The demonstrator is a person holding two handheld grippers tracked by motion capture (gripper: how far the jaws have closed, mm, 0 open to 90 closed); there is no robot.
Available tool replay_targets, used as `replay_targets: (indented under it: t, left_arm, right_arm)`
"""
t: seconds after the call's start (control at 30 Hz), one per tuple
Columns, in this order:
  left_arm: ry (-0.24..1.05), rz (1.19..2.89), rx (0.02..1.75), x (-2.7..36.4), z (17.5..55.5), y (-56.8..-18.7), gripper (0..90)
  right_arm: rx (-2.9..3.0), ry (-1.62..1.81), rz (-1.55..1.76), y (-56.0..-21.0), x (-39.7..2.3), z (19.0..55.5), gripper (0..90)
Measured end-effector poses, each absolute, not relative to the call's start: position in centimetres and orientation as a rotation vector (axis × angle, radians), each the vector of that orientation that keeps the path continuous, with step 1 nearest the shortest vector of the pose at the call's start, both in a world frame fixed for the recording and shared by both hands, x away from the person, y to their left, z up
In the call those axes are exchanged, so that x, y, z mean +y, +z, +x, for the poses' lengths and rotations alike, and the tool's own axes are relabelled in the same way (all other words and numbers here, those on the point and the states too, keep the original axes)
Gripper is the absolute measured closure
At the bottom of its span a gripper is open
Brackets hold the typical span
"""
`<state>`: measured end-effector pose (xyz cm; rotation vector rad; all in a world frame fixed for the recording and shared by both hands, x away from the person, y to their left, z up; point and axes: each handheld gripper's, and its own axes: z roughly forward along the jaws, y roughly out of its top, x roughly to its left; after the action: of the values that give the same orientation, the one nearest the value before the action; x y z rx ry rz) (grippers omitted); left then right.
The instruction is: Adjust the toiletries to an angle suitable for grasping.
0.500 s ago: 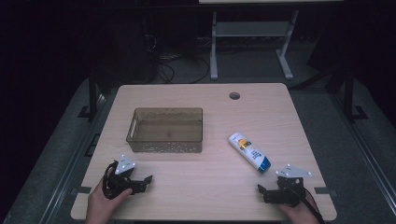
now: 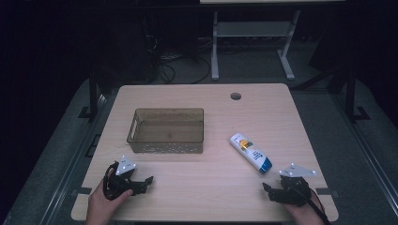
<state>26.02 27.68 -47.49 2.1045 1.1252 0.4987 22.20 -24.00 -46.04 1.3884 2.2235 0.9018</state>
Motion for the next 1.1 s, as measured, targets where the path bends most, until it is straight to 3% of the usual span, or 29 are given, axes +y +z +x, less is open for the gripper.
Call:
replay_targets:
  t: [0.1, 0.17, 0.27, 0.3, 0.47, 0.8, 1.1]
  left_arm:
    - [0.498, 2.105, 1.124, 27.7, 26.0, -47.5, 12.9]
    - [0.497, 2.105, 1.123, 27.7, 26.0, -47.5, 12.9]
    - [0.497, 2.105, 1.123, 27.7, 26.0, -47.5, 12.9]
    - [0.497, 2.105, 1.123, 27.7, 26.0, -47.5, 12.9]
    - [0.497, 2.105, 1.122, 27.7, 26.0, -47.5, 12.9]
    - [0.497, 2.104, 1.123, 27.7, 26.1, -47.5, 12.9]
    - [0.497, 2.104, 1.122, 27.7, 26.1, -47.5, 12.9]
  right_arm:
    - [2.213, 0.965, 1.397, -45.6, -24.2, 22.0, 34.1]
    - [2.223, 1.048, 1.382, -45.1, -24.5, 21.9, 43.7]
    - [2.235, 1.086, 1.377, -44.8, -24.6, 22.0, 48.4]
    - [2.252, 1.104, 1.368, -44.6, -24.6, 22.1, 53.6]
    - [2.287, 1.122, 1.333, -44.0, -24.4, 22.5, 62.1]
    - [2.333, 1.155, 1.268, -43.0, -23.2, 23.9, 87.7]
    - [2.359, 1.186, 1.217, -42.8, -22.1, 25.7, 89.4]
